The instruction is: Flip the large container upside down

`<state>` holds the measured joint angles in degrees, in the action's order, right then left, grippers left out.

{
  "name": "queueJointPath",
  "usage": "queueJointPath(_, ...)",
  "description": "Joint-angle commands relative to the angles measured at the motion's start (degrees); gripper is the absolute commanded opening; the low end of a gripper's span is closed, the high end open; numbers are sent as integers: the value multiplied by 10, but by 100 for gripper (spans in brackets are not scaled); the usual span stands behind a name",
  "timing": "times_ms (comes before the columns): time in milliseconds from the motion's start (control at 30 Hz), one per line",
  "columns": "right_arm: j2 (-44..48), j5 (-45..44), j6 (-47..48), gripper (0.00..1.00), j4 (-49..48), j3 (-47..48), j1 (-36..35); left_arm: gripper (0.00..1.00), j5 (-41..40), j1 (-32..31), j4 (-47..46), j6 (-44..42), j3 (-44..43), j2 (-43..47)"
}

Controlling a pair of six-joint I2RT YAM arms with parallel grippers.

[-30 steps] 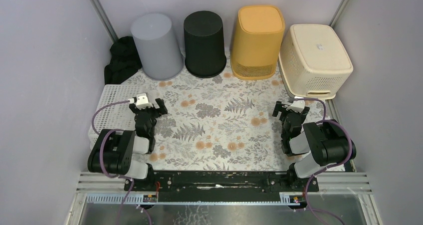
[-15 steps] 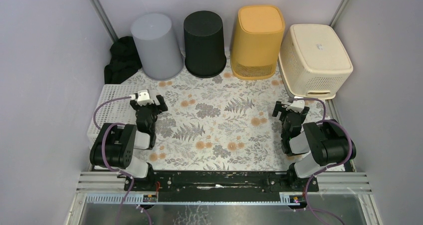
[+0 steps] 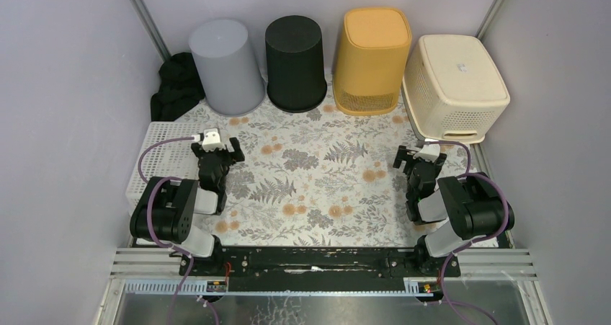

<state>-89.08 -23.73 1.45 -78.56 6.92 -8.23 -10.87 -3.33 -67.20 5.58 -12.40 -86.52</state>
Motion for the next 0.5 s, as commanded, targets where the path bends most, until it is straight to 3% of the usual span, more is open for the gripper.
queueJointPath(0, 7, -10, 0, 99, -28, 13, 3, 100, 1, -2, -18, -15, -10, -4)
queueJointPath(467, 10, -5, -6, 99, 4, 26, 7, 100, 0, -2, -19, -15, -9, -4)
